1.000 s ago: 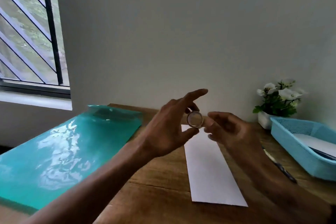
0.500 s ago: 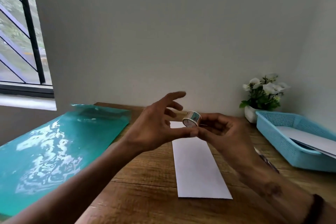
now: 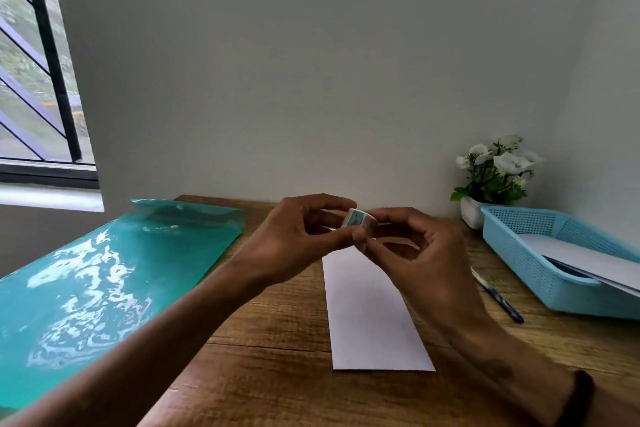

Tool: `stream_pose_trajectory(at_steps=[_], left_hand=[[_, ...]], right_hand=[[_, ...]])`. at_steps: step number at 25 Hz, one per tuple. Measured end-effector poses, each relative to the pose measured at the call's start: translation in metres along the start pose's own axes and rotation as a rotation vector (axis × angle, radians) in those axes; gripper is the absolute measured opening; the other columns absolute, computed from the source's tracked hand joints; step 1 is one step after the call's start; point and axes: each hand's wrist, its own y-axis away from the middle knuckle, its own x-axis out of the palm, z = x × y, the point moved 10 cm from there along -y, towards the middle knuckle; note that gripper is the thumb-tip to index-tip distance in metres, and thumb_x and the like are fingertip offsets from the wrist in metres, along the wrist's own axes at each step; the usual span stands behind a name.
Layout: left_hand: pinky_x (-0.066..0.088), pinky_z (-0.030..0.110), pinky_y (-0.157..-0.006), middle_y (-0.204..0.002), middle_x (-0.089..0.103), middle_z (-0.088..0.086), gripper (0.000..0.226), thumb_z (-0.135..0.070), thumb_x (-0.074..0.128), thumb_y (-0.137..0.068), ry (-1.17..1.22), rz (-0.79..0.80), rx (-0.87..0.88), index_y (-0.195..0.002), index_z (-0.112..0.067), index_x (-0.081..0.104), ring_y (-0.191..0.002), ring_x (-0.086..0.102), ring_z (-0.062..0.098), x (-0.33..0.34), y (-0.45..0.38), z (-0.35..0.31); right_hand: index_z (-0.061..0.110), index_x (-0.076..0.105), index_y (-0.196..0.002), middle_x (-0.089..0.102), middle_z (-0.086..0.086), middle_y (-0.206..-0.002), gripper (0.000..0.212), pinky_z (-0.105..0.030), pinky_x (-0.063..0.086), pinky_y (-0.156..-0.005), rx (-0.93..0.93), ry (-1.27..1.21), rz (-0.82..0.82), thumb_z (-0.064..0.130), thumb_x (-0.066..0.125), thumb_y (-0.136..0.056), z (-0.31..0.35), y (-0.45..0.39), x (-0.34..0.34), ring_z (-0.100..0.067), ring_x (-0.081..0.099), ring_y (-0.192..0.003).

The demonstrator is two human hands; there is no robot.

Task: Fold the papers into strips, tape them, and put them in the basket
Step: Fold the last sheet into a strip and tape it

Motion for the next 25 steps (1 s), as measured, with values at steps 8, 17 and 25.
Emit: stream_pose_trajectory(at_steps=[8, 17, 25], left_hand=[[0.063, 0.035, -0.088, -0.099, 0.081, -0.003, 0.036, -0.026, 0.083, -0.084, 0.083, 0.016, -0.06, -0.117, -0.024, 0.07, -0.093, 0.078, 0.012, 0.005, 0.003, 0.001], [0.056, 0.042, -0.101, -0.11, 0.081, -0.002, 0.05, -0.027, 0.086, -0.075, 0.344, -0.023, -0.208, -0.123, -0.023, 0.074, -0.108, 0.075, 0.013, 0.001, 0.004, 0.022], [0.06, 0.022, -0.088, -0.106, 0.081, -0.006, 0.057, -0.016, 0.079, -0.088, 0.201, -0.048, -0.046, -0.14, -0.028, 0.059, -0.102, 0.075, 0.004, 0.001, 0.004, 0.004]], right_hand=[[0.036, 0.068, -0.112, 0.071, 0.017, -0.102, 0.039, -0.006, 0.055, -0.072, -0.091, 0.091, -0.07, 0.048, 0.079, -0.076, 0.003, 0.001, -0.008, 0.0, 0.069, -0.089], [0.045, 0.061, -0.122, 0.065, 0.031, -0.109, 0.049, -0.003, 0.052, -0.079, -0.167, 0.132, -0.006, 0.023, 0.083, -0.085, 0.007, 0.006, 0.002, 0.01, 0.067, -0.101], [0.046, 0.067, -0.104, 0.072, 0.029, -0.1, 0.028, -0.009, 0.057, -0.077, -0.11, -0.024, -0.033, 0.04, 0.079, -0.079, 0.011, 0.004, -0.001, 0.008, 0.072, -0.094]])
